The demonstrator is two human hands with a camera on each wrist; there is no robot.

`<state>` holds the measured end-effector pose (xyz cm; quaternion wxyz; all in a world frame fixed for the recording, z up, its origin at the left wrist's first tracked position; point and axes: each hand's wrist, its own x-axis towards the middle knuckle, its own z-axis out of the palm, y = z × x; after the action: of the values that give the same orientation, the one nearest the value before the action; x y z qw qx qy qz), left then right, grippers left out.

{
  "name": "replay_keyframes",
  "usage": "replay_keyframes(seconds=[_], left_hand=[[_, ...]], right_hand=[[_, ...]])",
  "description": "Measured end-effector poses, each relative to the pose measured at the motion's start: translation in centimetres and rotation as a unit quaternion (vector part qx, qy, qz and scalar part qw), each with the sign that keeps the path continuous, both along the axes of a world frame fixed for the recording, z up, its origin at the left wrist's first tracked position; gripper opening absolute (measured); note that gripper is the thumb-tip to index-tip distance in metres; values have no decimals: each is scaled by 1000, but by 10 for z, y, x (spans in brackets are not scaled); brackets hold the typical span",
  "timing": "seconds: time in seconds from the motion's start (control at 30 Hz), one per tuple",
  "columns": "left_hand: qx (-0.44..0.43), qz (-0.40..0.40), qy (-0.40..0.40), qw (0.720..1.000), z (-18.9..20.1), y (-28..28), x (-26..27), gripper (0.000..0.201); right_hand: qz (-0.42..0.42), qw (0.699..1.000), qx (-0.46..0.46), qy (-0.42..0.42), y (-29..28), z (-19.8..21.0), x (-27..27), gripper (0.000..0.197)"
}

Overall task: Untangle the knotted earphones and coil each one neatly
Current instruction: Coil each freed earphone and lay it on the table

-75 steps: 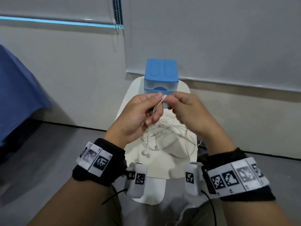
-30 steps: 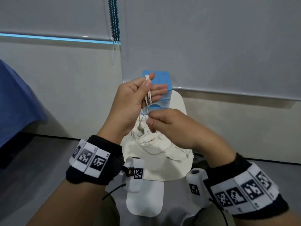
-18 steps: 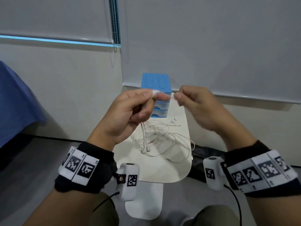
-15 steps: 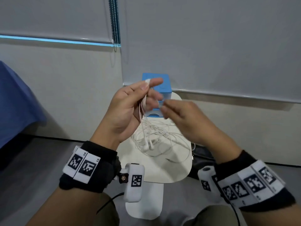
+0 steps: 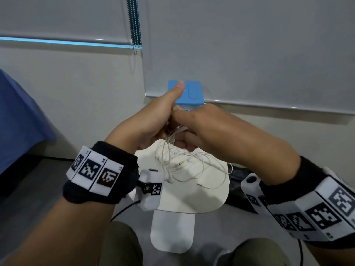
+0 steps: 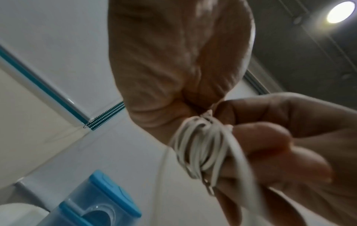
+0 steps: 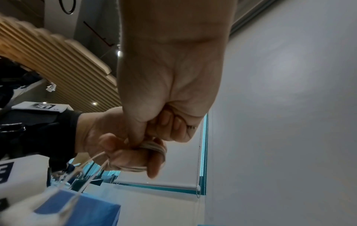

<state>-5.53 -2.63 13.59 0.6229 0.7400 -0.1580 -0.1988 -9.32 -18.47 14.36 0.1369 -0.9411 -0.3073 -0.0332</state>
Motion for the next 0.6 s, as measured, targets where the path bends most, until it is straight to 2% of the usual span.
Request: replay_keyframes(seconds=[0.03,0.1,0.2,0.33,0.4,0.5,0.6], left_hand=[[20,-25,2,999,1,0,1,95],[41,-49,5,998,2,-1,3,92],[12,-48,-7,999,-3,-1,6,63],[-40,-18,-39,998,-18,5,9,18],[-58,3,-66,996,-26,5,7,9],[-92,37,-77,992,-35,3,4,8],[-124,43,-58,990,-42,1,2,8]], right_hand=[[4,1000,-1,2,-1,0,2,6],[14,1000,17,4,-2,0,3,14],[9,994,109,15,-13,-6,7,19],[-63,976,204,47,-31,-19,11,20],[-78,965,240,68,-36,-25,11,20],[-84,972,214,43,-43,-29,13,22],[-85,983,153,-50,-47,-34,17,17]])
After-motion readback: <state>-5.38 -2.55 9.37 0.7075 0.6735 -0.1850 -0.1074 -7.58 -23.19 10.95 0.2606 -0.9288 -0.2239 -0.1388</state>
